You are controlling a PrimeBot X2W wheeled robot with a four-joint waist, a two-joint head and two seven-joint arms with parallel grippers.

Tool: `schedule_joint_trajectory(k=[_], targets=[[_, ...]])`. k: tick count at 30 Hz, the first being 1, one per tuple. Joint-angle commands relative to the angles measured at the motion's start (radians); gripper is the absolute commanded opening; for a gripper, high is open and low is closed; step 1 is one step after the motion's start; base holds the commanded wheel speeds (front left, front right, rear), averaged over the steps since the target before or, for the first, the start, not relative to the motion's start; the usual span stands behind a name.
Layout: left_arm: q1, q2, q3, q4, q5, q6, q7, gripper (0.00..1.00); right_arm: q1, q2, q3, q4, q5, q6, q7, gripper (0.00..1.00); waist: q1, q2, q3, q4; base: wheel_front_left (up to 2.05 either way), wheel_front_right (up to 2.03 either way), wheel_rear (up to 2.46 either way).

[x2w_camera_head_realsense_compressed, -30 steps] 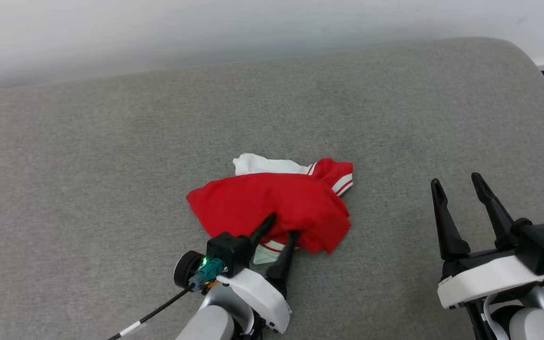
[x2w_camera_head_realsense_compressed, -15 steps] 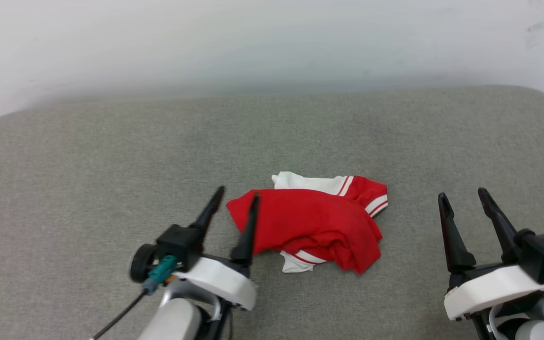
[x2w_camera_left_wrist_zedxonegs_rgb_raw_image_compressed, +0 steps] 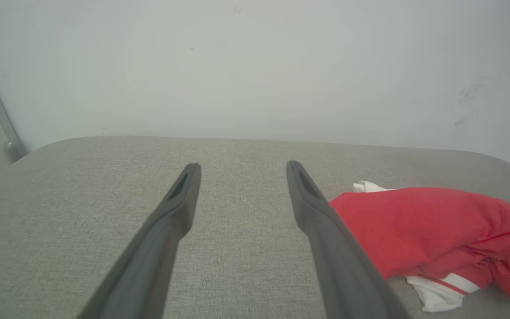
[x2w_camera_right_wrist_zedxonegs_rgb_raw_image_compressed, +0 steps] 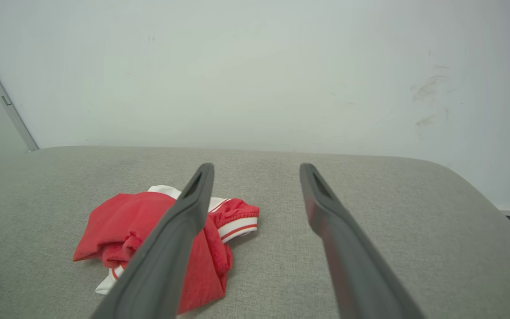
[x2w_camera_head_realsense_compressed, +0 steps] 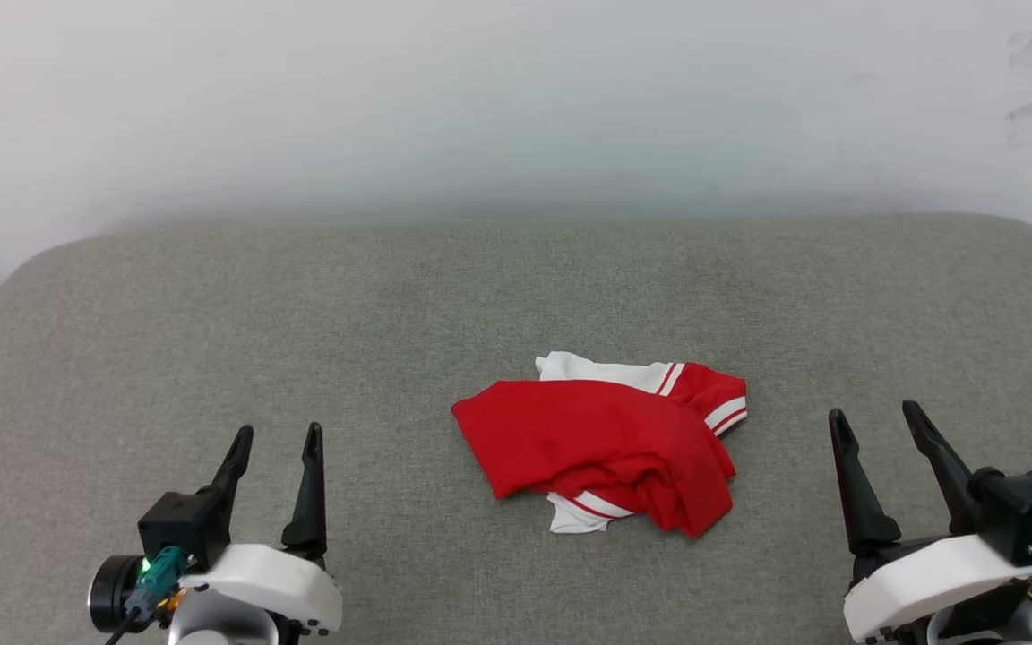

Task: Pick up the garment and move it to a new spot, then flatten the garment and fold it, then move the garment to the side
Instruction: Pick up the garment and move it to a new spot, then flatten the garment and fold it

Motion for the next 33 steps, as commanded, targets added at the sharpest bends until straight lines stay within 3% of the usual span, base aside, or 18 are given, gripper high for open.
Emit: schedule_joint_trajectory(k=[1, 19, 28, 33], targets=[[0.014, 0.001, 0.004, -0.009, -0.007, 0.001, 0.003, 1.0, 0.013, 0.001, 0.0, -0.002, 0.0, 0.0, 0.001, 1.0, 0.0, 0.0, -0.003, -0.001, 0.0, 0.0, 0.0], [-0.002, 0.011, -0.009, -0.03, -0.017, 0.01, 0.029, 1.0, 0.012, 0.001, -0.004, -0.029, 0.006, 0.0, 0.016, 1.0, 0.0, 0.0, 0.007, 0.002, 0.0, 0.0, 0.0], [-0.245, -0.009, -0.078, 0.005, -0.04, -0.066, 0.204, 1.0, -0.034, 0.001, 0.007, -0.046, -0.005, 0.0, 0.018, 1.0, 0.0, 0.0, 0.099, 0.0, 0.0, 0.0, 0.0], [-0.381, -0.014, -0.133, 0.073, -0.049, -0.13, 0.32, 1.0, -0.062, 0.001, 0.018, -0.042, -0.005, 0.0, 0.013, 1.0, 0.0, 0.0, 0.147, -0.032, 0.0, 0.0, 0.0]])
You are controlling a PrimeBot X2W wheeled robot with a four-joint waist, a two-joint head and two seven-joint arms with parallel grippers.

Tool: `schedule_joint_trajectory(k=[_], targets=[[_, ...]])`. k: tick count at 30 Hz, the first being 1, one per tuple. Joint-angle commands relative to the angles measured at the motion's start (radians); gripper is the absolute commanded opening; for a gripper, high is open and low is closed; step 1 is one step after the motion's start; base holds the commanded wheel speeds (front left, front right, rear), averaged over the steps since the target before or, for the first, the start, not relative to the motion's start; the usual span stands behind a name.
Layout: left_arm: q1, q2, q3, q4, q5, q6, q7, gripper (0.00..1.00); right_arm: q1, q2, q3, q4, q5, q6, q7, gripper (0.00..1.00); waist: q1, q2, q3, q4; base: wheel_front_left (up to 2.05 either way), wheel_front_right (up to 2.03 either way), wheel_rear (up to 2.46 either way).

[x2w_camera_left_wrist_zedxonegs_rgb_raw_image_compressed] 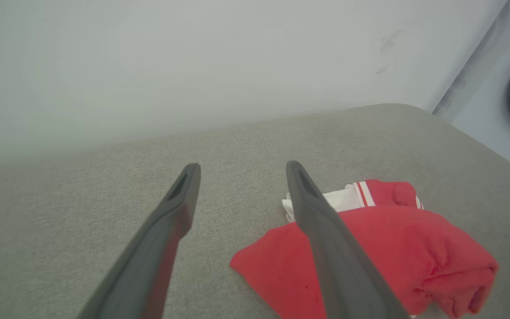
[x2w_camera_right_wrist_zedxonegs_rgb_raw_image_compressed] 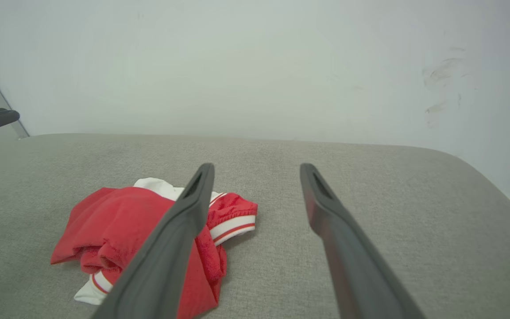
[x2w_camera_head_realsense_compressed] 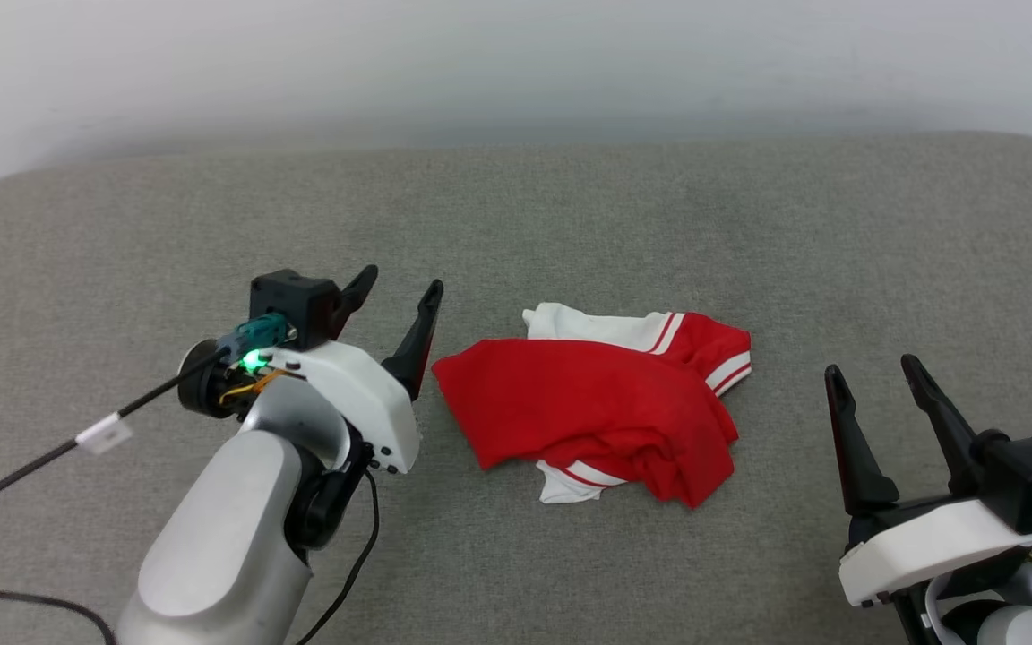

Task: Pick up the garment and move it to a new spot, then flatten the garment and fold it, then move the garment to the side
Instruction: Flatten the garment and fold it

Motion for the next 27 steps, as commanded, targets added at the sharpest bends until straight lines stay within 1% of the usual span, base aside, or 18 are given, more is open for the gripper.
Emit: schedule_joint_trajectory(k=[1, 4, 8, 16, 18, 19, 20, 21, 23, 25, 27], targets=[[-0.032, 0.002, -0.016, 0.029, -0.008, -0.019, 0.04, 1.0, -0.018, 0.001, 0.001, 0.003, 0.005, -0.001, -0.008, 1.0, -0.0001, -0.0001, 0.029, -0.026, 0.0, 0.0, 0.0], [-0.082, 0.007, -0.051, 0.087, -0.023, -0.047, 0.132, 1.0, -0.028, 0.001, 0.001, 0.013, 0.012, -0.001, -0.016, 1.0, -0.0001, -0.0001, 0.053, -0.048, 0.0, 0.0, 0.0], [-0.126, 0.016, -0.093, 0.168, -0.046, -0.069, 0.261, 1.0, -0.04, 0.001, 0.004, 0.029, 0.02, -0.001, -0.031, 1.0, -0.0001, -0.0001, 0.087, -0.072, 0.0, 0.0, 0.0], [-0.162, 0.029, -0.173, 0.32, -0.08, -0.085, 0.49, 1.0, -0.073, 0.001, 0.013, 0.062, 0.034, -0.001, -0.063, 1.0, -0.0001, -0.0001, 0.139, -0.1, 0.0, 0.0, 0.0], [-0.16, 0.028, -0.195, 0.34, -0.089, -0.089, 0.523, 1.0, -0.076, 0.001, 0.014, 0.072, 0.034, -0.001, -0.068, 1.0, -0.0001, -0.0001, 0.143, -0.102, 0.0, 0.0, 0.0], [-0.164, 0.029, -0.205, 0.345, -0.09, -0.091, 0.532, 0.86, -0.078, 0.001, 0.015, 0.077, 0.033, -0.001, -0.069, 1.0, -0.0001, -0.0001, 0.145, -0.102, 0.0, 0.0, 0.0], [-0.164, 0.027, -0.214, 0.351, -0.097, -0.092, 0.54, 0.35, -0.081, 0.001, 0.014, 0.08, 0.034, -0.001, -0.072, 1.0, -0.0001, -0.0001, 0.146, -0.102, 0.0, 0.0, 0.0], [-0.165, 0.026, -0.219, 0.348, -0.098, -0.093, 0.528, 0.0, -0.083, 0.001, 0.015, 0.084, 0.034, -0.001, -0.072, 1.0, -0.0001, -0.0001, 0.144, -0.103, 0.0, 0.0, 0.0], [-0.167, 0.028, -0.228, 0.347, -0.098, -0.093, 0.505, 0.0, -0.086, 0.001, 0.014, 0.092, 0.035, -0.001, -0.076, 1.0, -0.0001, -0.0001, 0.14, -0.1, 0.0, 0.0, 0.0], [-0.172, 0.039, -0.222, 0.331, -0.089, -0.091, 0.459, 0.0, -0.086, 0.001, 0.011, 0.099, 0.036, -0.001, -0.077, 1.0, -0.0001, -0.0001, 0.13, -0.096, 0.0, 0.0, 0.0], [-0.174, 0.053, -0.208, 0.306, -0.08, -0.081, 0.405, 0.0, -0.084, 0.001, 0.01, 0.104, 0.038, -0.001, -0.079, 1.0, -0.0001, -0.0001, 0.118, -0.091, 0.0, 0.0, 0.0]])
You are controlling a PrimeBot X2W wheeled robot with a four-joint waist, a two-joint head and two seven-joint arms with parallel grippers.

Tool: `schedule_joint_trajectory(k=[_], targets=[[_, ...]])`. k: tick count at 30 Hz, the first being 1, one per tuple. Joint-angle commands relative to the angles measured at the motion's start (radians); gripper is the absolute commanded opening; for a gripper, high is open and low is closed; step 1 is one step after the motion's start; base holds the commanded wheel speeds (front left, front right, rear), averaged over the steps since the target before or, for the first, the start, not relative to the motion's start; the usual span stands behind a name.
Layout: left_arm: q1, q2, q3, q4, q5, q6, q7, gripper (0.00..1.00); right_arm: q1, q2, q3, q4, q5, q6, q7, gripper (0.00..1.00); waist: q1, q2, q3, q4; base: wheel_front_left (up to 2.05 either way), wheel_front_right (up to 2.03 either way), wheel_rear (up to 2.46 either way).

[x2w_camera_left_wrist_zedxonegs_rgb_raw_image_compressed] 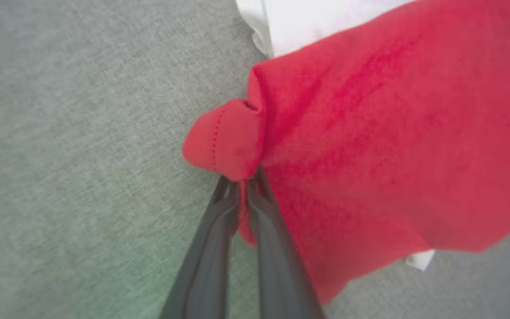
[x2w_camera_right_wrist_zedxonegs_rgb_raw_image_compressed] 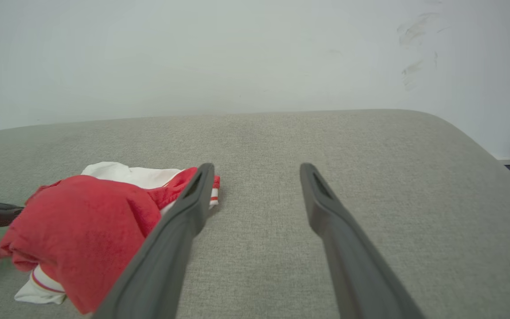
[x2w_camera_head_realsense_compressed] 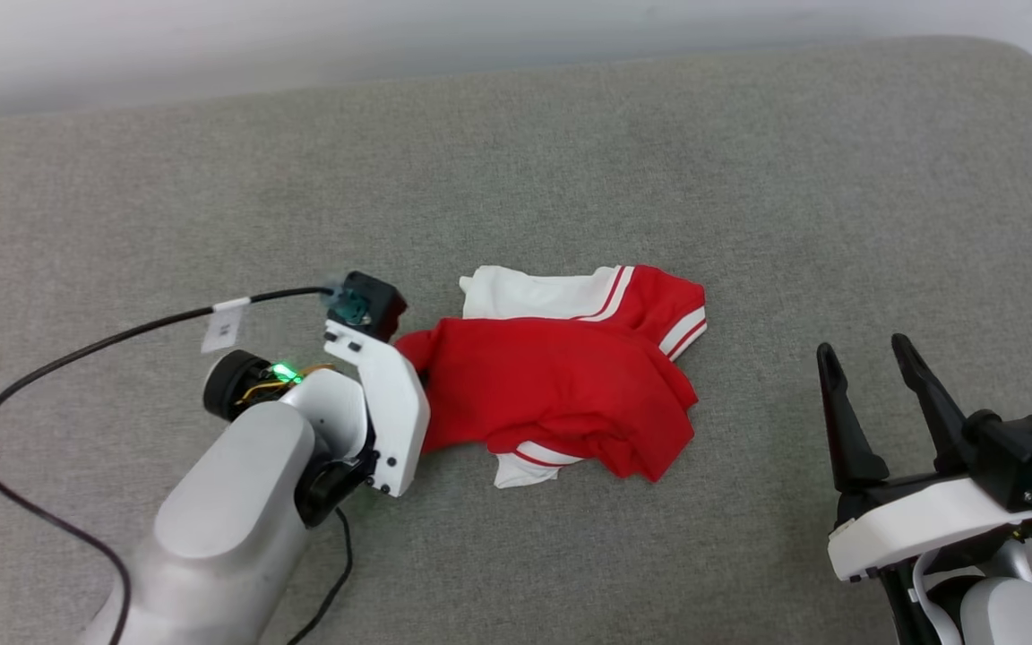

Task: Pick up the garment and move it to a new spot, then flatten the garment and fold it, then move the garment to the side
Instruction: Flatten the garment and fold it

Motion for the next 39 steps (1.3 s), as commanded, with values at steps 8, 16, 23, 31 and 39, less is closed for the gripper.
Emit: schedule_joint_trajectory(k=[8, 16, 23, 31, 39], targets=[[0.142, 0.066, 0.051, -0.192, 0.005, 0.077, -0.139, 0.0, 0.021, 0.002, -0.021, 0.002, -0.013, 0.0, -0.001, 1.0, 0.0, 0.0, -0.068, 0.046, 0.0, 0.0, 0.0], [0.44, 0.115, 0.029, -0.436, -0.028, 0.178, -0.097, 0.0, 0.053, 0.001, -0.027, -0.024, -0.027, 0.0, 0.02, 1.0, 0.0, 0.0, -0.146, 0.092, 0.0, 0.0, 0.0], [0.658, 0.091, -0.012, -0.486, -0.11, 0.222, -0.037, 0.0, 0.079, 0.001, -0.018, -0.052, -0.032, 0.0, 0.047, 1.0, 0.0, 0.0, -0.191, 0.107, 0.0, 0.0, 0.0], [0.657, 0.064, 0.001, -0.532, -0.083, 0.24, -0.139, 1.0, 0.108, 0.002, -0.017, -0.075, -0.032, 0.0, 0.069, 1.0, 0.0, 0.0, -0.233, 0.107, 0.0, 0.0, 0.0], [0.523, 0.087, 0.056, -0.603, 0.002, 0.216, -0.3, 1.0, 0.105, 0.002, -0.02, -0.102, -0.026, 0.0, 0.077, 1.0, 0.0, 0.0, -0.223, 0.078, 0.0, 0.0, 0.0]])
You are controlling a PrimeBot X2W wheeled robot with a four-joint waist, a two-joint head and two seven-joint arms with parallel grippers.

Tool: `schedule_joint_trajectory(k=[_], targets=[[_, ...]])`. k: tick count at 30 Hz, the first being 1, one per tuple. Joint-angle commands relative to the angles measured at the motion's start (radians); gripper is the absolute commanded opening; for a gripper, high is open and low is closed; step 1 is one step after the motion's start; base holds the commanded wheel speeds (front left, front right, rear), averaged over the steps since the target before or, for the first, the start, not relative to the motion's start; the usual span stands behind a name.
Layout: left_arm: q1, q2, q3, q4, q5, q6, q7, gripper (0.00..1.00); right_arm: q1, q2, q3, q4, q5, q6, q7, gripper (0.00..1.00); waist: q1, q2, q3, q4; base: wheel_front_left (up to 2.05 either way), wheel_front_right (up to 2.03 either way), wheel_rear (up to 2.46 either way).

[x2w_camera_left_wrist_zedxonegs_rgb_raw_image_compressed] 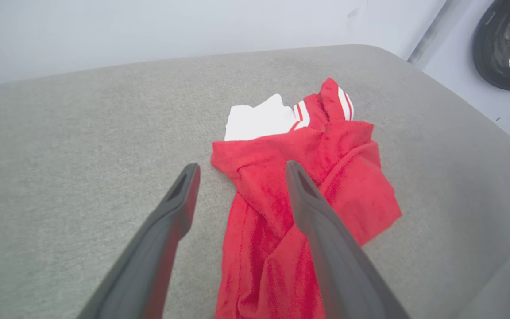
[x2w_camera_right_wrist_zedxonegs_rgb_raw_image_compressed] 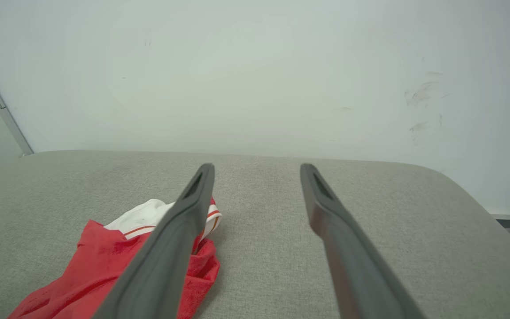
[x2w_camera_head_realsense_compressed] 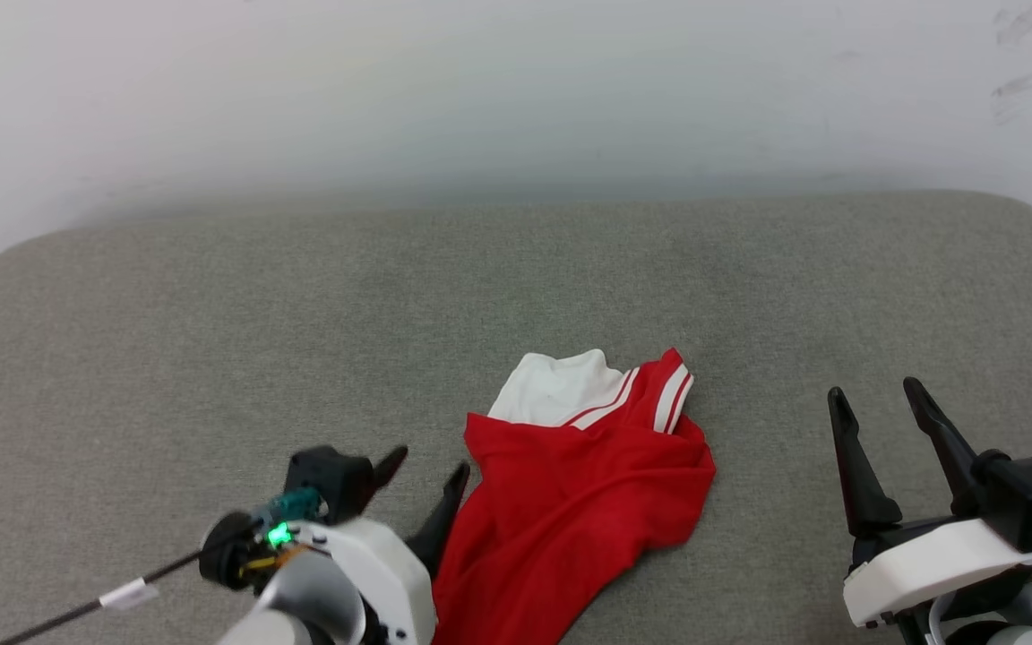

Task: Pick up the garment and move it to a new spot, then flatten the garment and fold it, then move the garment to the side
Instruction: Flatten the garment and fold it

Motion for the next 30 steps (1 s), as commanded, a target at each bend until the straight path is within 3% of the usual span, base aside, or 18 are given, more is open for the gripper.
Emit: schedule_joint_trajectory(k=[1, 6, 9, 18, 30], targets=[[-0.045, 0.003, 0.014, -0.005, 0.008, -0.008, -0.018, 1.0, -0.007, 0.001, 0.001, -0.006, 0.004, 0.0, 0.002, 1.0, 0.0001, -0.0001, 0.017, -0.012, 0.0, 0.0, 0.0], [-0.212, -0.005, 0.049, 0.028, 0.022, -0.032, -0.031, 1.0, -0.037, 0.001, -0.004, -0.017, -0.002, 0.0, 0.0, 1.0, 0.0001, -0.0001, 0.077, -0.044, 0.0, 0.0, 0.0], [-0.327, -0.014, 0.052, 0.07, 0.007, -0.071, 0.003, 1.0, -0.06, 0.002, -0.004, -0.022, 0.005, 0.0, -0.009, 1.0, 0.0001, -0.0001, 0.132, -0.067, 0.0, 0.0, 0.0], [-0.614, -0.009, -0.019, 0.257, -0.058, -0.195, 0.248, 1.0, -0.117, 0.002, 0.003, 0.002, 0.028, 0.0, -0.049, 1.0, 0.0001, -0.0001, 0.277, -0.132, 0.0, 0.0, 0.0], [-0.738, 0.014, -0.16, 0.526, -0.142, -0.22, 0.526, 1.0, -0.167, 0.002, 0.024, 0.072, 0.063, 0.0, -0.111, 1.0, 0.0001, -0.0001, 0.353, -0.182, 0.0, 0.0, 0.0]])
